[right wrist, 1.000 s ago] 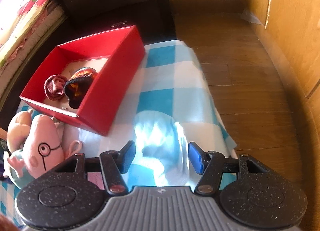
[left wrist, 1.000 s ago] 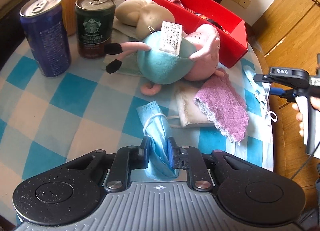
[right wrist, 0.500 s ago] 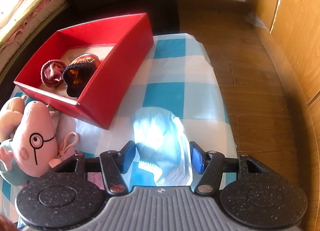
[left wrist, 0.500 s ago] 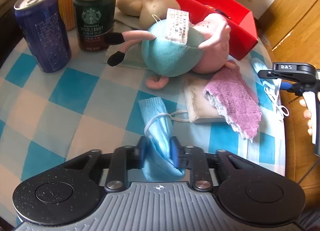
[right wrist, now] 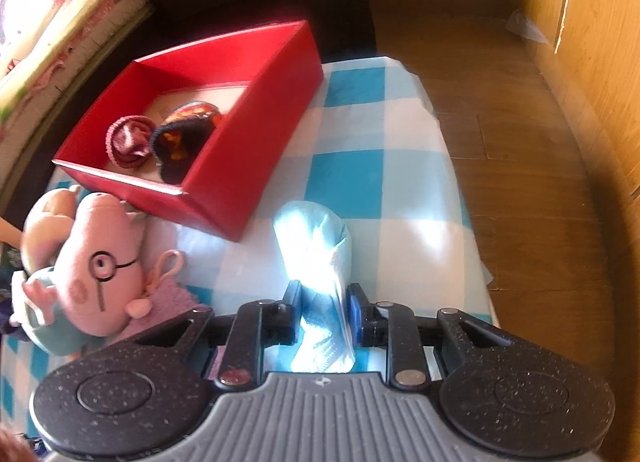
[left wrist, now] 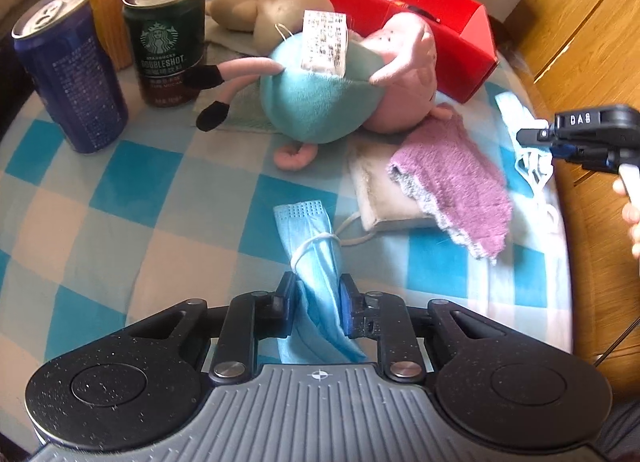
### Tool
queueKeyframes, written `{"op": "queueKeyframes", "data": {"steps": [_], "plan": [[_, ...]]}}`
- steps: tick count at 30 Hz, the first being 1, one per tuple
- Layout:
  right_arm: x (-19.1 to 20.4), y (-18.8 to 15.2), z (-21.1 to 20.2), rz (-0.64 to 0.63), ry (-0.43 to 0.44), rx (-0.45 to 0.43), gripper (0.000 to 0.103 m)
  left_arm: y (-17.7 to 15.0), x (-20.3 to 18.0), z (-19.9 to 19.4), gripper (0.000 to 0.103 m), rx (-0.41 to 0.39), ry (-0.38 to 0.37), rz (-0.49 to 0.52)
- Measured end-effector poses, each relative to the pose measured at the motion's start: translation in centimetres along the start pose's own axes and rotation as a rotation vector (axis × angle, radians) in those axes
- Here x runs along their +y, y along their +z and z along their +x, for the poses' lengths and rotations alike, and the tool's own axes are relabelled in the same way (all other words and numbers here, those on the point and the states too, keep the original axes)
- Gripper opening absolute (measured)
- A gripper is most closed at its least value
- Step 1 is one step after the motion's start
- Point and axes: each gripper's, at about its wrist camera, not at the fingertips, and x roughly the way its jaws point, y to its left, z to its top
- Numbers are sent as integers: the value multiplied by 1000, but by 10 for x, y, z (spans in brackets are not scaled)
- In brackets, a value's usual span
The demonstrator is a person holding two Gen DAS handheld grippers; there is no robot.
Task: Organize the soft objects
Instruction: 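Grasp the white face mask with the right gripper while the left gripper lifts the blue mask, then carry both masks over the red box and open the left gripper to drop the blue mask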
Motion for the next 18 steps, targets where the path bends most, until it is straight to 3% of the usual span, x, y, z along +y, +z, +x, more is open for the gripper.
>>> {"op": "queueKeyframes", "data": {"steps": [10, 18], "plan": [[14, -17, -52, -22, 111, -71, 1, 14, 1, -38, 20, -93, -55, -51], [29, -19, -108, -43, 162, -174, 1, 45, -15, -85, 20, -220, -95, -49]]}}
